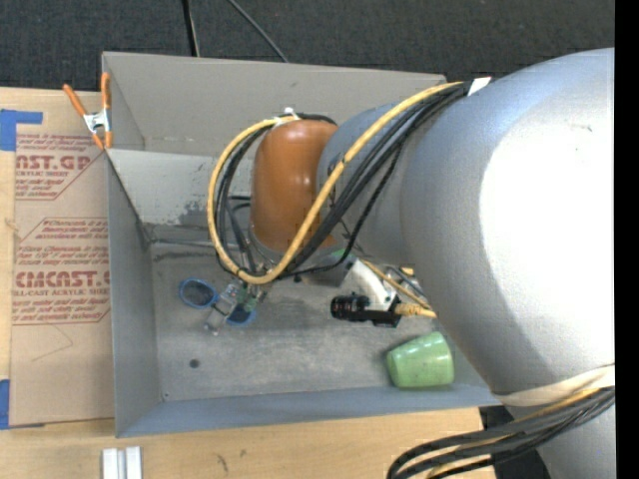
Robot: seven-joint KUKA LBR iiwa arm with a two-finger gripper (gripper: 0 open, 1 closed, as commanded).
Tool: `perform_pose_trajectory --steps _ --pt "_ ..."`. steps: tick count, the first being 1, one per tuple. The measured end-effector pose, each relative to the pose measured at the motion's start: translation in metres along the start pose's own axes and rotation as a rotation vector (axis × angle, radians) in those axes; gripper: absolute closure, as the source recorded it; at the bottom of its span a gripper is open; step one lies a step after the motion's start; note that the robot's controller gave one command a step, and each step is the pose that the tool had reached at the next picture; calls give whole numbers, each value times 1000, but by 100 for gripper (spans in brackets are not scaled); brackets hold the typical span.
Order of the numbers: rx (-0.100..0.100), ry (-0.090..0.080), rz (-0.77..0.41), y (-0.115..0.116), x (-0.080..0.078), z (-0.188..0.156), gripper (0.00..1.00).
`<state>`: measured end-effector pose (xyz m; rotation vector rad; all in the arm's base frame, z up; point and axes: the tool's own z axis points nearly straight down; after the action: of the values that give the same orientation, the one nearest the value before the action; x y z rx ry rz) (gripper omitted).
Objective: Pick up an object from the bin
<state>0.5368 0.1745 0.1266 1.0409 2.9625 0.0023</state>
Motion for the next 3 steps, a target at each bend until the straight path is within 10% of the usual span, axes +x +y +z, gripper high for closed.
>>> perform_pose_trajectory --steps 2,3 --pt "4 2 173 1 19 60 0" --pt "3 2 173 1 19 60 100"
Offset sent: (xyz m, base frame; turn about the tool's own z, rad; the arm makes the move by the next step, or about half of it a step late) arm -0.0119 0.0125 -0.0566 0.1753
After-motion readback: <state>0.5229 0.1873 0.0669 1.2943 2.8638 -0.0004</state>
